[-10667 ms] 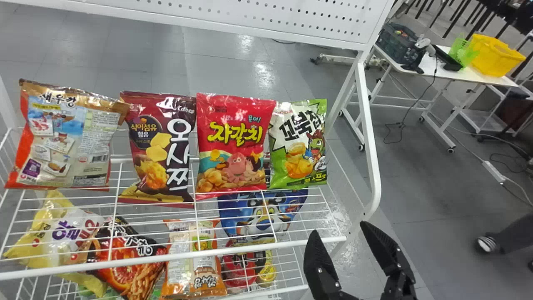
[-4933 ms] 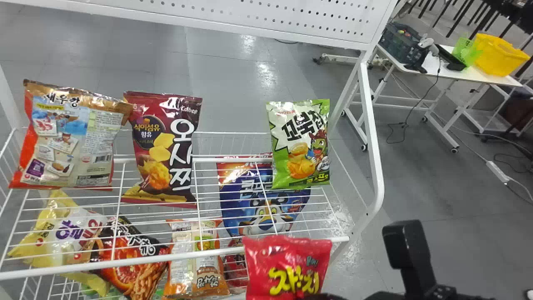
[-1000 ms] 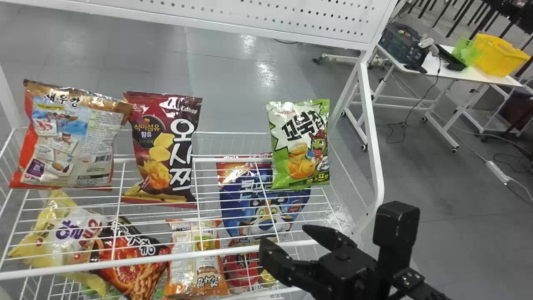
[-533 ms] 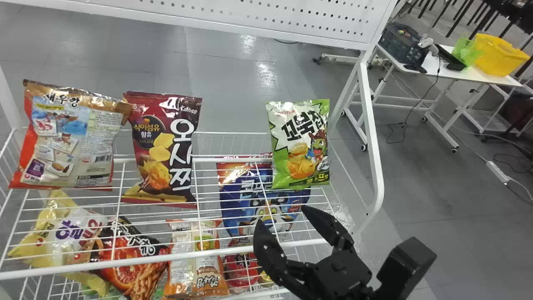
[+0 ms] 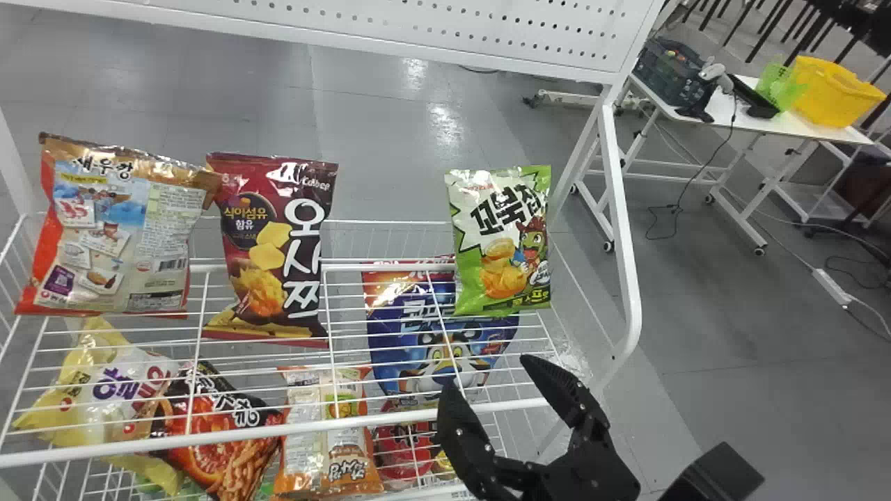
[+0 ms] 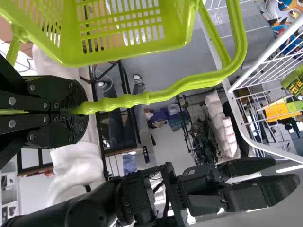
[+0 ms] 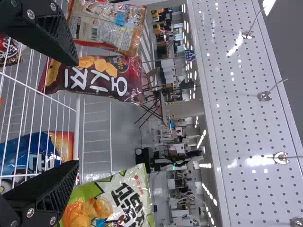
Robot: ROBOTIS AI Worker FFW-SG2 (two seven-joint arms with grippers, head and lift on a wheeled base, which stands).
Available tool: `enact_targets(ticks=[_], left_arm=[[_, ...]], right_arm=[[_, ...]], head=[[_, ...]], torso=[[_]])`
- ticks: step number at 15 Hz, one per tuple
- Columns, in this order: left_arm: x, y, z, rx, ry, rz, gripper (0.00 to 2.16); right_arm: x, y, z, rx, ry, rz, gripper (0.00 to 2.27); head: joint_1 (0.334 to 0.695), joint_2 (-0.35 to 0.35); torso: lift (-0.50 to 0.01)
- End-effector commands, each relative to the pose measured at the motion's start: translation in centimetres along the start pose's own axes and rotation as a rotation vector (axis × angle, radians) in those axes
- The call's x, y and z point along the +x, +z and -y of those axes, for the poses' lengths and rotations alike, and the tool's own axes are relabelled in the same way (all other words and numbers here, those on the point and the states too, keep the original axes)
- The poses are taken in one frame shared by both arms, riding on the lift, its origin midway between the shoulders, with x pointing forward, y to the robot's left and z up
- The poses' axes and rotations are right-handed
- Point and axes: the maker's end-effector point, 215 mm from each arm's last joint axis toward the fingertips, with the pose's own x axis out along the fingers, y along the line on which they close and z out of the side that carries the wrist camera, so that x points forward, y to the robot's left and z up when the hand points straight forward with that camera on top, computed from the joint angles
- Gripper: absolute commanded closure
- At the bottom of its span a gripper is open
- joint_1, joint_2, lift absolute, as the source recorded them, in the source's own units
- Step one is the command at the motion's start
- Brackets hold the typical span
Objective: Hold basket handle with left hand then pick Jagalchi snack with right hand and place into basket
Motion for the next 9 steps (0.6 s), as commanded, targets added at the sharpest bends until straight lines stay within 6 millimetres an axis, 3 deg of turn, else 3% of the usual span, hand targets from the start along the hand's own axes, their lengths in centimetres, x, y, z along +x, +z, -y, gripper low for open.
enact_targets(ticks=[1, 9], left_arm=[[-0.02, 0.02, 0.00, 0.000, 0.000, 0.001, 1.21], [-0.16, 0.24, -0.16, -0.001, 0.004, 0.011, 1.21]], right_arm=[[-0.27, 0.28, -0.21, 0.000, 0.003, 0.010, 0.06], [-0.88, 0.73, -0.69, 0.018, 0.010, 0.019, 0.06]], head=[[0.695, -0.350], [0.695, -0.350]], torso=[[-0.010], [-0.010]])
